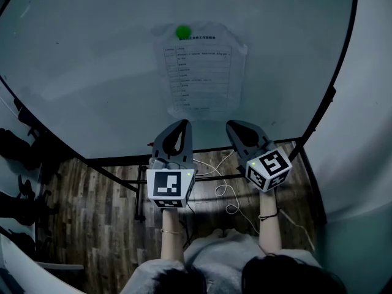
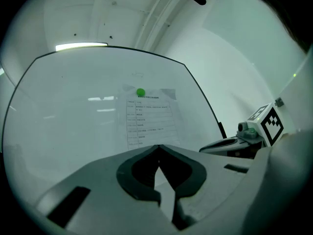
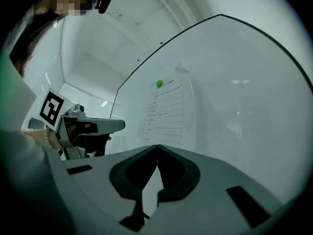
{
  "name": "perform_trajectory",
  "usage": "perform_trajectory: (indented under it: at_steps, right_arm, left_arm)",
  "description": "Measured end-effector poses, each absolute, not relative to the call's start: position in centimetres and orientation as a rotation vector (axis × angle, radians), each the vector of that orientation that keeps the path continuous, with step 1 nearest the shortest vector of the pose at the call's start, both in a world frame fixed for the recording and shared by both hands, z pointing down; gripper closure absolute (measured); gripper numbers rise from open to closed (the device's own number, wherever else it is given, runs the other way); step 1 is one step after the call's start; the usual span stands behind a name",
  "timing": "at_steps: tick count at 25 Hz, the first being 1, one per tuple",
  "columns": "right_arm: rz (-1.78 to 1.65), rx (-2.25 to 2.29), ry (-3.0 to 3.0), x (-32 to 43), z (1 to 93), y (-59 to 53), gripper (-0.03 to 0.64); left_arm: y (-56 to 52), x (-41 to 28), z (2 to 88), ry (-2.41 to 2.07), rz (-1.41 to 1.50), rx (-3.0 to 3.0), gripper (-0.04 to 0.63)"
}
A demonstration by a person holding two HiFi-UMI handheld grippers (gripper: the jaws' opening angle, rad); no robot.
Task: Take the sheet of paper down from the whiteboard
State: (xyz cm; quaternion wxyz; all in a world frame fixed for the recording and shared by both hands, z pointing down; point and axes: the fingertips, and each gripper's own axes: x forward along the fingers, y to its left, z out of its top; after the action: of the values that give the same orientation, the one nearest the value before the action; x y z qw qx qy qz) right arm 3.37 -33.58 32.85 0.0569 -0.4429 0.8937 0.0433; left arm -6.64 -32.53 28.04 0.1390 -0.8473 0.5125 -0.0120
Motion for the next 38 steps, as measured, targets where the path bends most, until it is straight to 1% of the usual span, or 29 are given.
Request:
perform_trajectory:
  at_steps: [15,18,25,38]
  right_arm:
    - [-0.025,-1.438,2.563,6.3,33.4,-36.1,0.612]
    - [-0.046,-1.427,2.545,6.6,33.5,-36.5,0.575]
    - [-0.049,-1.404,2.537,6.9,33.2,-37.3,0.553]
    - [-0.084,-1.344,2.547,6.9,33.3,-38.2,0.497]
  left_arm:
    - [-36.7,-6.3,18.6,1.356,-0.090,-2.218,0.592]
    - [-37.3,-6.1,17.5,1.346,-0.107,-2.179,0.591]
    - [-38.4,-5.3,14.1,1.314,-0.139,-2.076,0.586]
    - [-40.0,-3.2,11.6,1.227,-0.266,-1.961,0.512]
